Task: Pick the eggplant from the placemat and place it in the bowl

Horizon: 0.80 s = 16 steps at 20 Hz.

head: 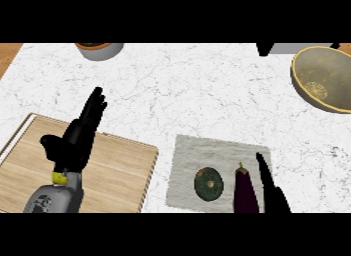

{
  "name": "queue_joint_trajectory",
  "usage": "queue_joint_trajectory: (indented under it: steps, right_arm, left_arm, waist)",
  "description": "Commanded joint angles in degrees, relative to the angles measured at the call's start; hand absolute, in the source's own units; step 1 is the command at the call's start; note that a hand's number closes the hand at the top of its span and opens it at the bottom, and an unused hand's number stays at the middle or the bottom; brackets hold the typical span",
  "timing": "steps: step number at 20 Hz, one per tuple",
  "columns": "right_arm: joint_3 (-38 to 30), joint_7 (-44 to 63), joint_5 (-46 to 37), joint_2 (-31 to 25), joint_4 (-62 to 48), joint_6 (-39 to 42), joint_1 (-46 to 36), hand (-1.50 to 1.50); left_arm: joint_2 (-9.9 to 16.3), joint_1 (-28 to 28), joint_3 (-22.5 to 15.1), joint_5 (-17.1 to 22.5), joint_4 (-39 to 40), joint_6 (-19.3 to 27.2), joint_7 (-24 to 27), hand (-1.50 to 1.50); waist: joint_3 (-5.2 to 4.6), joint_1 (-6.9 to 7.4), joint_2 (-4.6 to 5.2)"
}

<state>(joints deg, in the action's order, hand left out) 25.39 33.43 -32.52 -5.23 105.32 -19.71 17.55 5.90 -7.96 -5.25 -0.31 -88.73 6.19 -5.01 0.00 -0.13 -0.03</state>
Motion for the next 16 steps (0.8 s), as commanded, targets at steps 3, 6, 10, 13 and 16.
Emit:
queue_joint_trajectory:
  steps: [3,6,10,13,16]
  right_arm:
    - [0.88,0.69,-5.52,-0.65,-4.19,-2.45,2.07,-1.5]
    - [-2.74,-1.1,-4.77,-1.2,-12.35,-1.51,-2.7,-1.5]
    - [-5.24,-0.44,-2.56,-3.42,-12.47,3.15,-4.93,-1.5]
    - [-1.64,-4.24,-2.91,-0.05,-13.82,-0.59,-1.31,-1.5]
    - [-2.27,-3.72,-2.87,-1.39,-18.36,6.19,-10.91,1.5]
  left_arm:
    - [-0.03,-0.22,1.44,0.54,0.33,-1.33,0.47,0.0]
    - [-0.62,-0.29,1.01,-0.76,0.78,-0.64,1.31,0.0]
    - [0.49,3.52,0.78,-0.46,-4.05,-2.42,-0.2,0.0]
    - [-2.84,-4.36,1.37,-2.58,2.12,1.17,-2.07,0.0]
    - [-1.17,-1.25,2.85,-0.15,4.93,-2.32,2.94,0.0]
  waist:
    - [-0.01,-0.05,-0.01]
    - [0.0,0.14,0.04]
    - [0.0,0.23,-0.02]
    - [0.0,-0.14,0.02]
    - [-0.02,0.17,0.19]
